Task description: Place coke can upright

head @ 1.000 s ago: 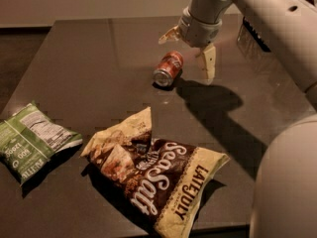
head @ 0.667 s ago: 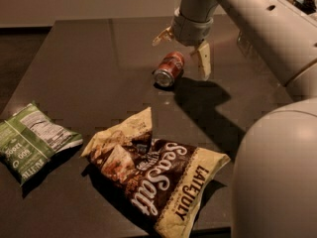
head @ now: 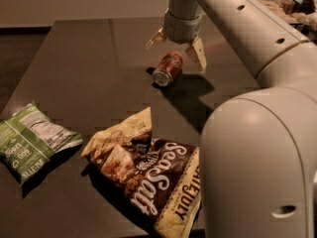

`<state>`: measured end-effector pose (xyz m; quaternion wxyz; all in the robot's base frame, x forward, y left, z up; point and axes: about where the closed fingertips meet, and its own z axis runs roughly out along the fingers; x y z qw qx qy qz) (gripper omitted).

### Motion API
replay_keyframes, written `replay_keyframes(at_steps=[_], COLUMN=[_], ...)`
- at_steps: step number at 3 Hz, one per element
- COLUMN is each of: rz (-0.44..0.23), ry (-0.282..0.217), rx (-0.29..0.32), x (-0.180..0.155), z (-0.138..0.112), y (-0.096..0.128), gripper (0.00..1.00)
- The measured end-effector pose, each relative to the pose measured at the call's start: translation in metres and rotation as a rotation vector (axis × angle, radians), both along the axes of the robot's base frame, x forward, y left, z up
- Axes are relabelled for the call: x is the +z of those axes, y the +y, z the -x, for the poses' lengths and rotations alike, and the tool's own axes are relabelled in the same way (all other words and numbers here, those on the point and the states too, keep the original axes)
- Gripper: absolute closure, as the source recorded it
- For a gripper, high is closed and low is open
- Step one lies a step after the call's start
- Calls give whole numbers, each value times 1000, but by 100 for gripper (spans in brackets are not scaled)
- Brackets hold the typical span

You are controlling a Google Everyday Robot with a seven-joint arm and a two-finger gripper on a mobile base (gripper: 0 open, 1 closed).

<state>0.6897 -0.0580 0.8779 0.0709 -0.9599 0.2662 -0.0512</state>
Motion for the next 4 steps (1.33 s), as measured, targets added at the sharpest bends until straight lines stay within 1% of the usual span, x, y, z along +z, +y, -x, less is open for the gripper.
replay_keyframes(at_steps=[1,2,4], rz=[30,49,54], ry=[-1,-2,-22], rx=[38,50,49], x=[-6,-12,-11], z=[-6,-10,-14], y=[2,2,0], gripper=[0,17,63])
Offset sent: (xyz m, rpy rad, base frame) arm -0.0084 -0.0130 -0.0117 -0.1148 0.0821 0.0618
